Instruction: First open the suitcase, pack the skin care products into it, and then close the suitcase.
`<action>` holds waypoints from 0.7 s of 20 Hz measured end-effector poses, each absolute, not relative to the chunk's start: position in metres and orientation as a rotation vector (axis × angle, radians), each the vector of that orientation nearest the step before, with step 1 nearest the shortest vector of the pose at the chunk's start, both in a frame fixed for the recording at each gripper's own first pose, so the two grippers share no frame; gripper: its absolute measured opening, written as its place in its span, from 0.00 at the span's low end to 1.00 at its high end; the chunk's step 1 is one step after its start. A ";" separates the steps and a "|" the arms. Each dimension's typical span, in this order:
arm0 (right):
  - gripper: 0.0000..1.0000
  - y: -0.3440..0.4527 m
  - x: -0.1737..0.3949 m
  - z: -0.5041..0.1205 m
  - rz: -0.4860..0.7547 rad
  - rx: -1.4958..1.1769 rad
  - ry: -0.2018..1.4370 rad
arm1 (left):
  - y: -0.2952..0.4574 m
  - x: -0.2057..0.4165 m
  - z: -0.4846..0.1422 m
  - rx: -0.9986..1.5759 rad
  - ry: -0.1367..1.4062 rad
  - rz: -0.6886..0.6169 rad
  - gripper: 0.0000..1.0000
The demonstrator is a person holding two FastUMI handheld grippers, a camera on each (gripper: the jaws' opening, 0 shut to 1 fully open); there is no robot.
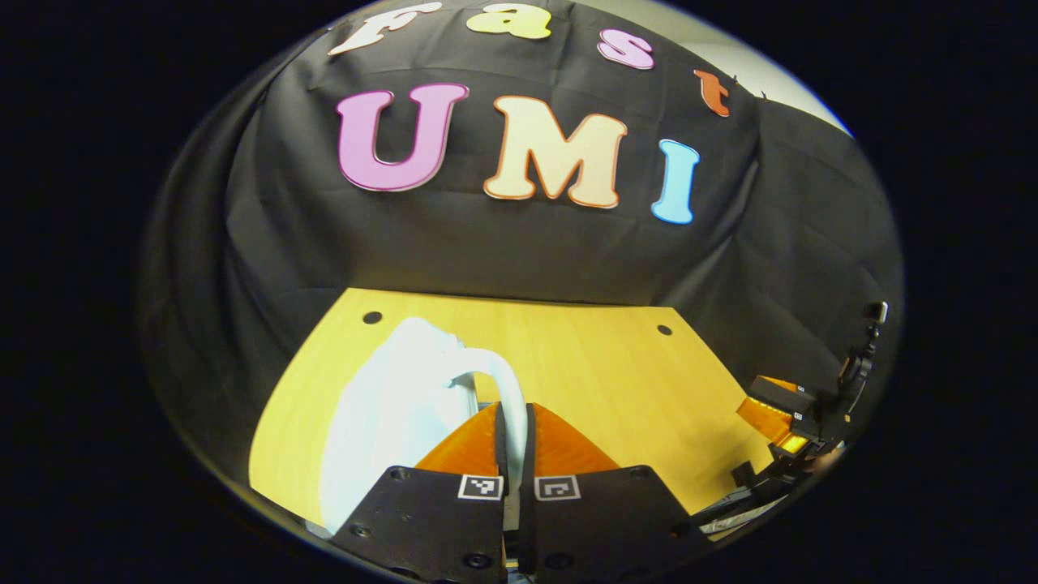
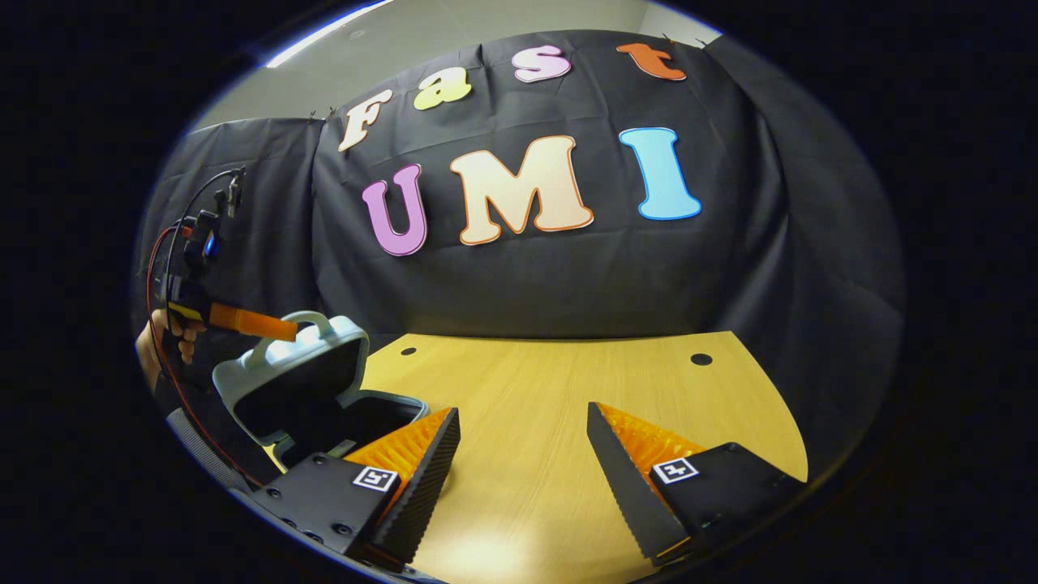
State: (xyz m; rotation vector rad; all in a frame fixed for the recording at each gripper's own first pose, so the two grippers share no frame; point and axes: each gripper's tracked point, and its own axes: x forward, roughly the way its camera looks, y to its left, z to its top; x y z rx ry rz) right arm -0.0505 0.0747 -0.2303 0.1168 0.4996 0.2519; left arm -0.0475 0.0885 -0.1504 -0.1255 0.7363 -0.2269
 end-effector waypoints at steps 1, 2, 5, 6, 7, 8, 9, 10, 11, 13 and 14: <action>0.98 0.069 -0.050 -0.228 0.250 0.117 0.499 | 0.075 -0.053 -0.160 -0.142 0.749 -0.248 0.00; 0.98 0.066 -0.051 -0.225 0.250 0.121 0.496 | 0.063 -0.059 -0.172 -0.142 0.776 -0.264 0.00; 0.98 0.052 -0.048 -0.217 0.244 0.109 0.472 | 0.040 -0.069 -0.203 -0.084 0.810 -0.286 0.01; 0.98 0.049 -0.049 -0.214 0.247 0.103 0.470 | 0.032 -0.070 -0.209 -0.075 0.811 -0.293 0.02; 0.98 0.046 -0.049 -0.211 0.254 0.100 0.469 | 0.024 -0.072 -0.212 -0.077 0.805 -0.299 0.06; 0.98 0.045 -0.049 -0.204 0.266 0.097 0.458 | 0.013 -0.070 -0.208 -0.093 0.764 -0.306 0.10; 0.98 0.043 -0.048 -0.195 0.277 0.093 0.442 | 0.005 -0.069 -0.198 -0.103 0.719 -0.306 0.06; 0.98 0.042 -0.047 -0.186 0.288 0.094 0.420 | -0.005 -0.064 -0.186 -0.117 0.660 -0.304 0.18; 0.98 0.042 -0.045 -0.174 0.300 0.101 0.395 | -0.011 -0.059 -0.173 -0.115 0.598 -0.282 0.38; 0.98 0.041 -0.037 -0.146 0.310 0.119 0.335 | -0.017 -0.045 -0.137 -0.088 0.452 -0.237 0.79; 0.98 0.042 -0.033 -0.134 0.315 0.121 0.303 | -0.018 -0.040 -0.118 -0.066 0.385 -0.203 0.99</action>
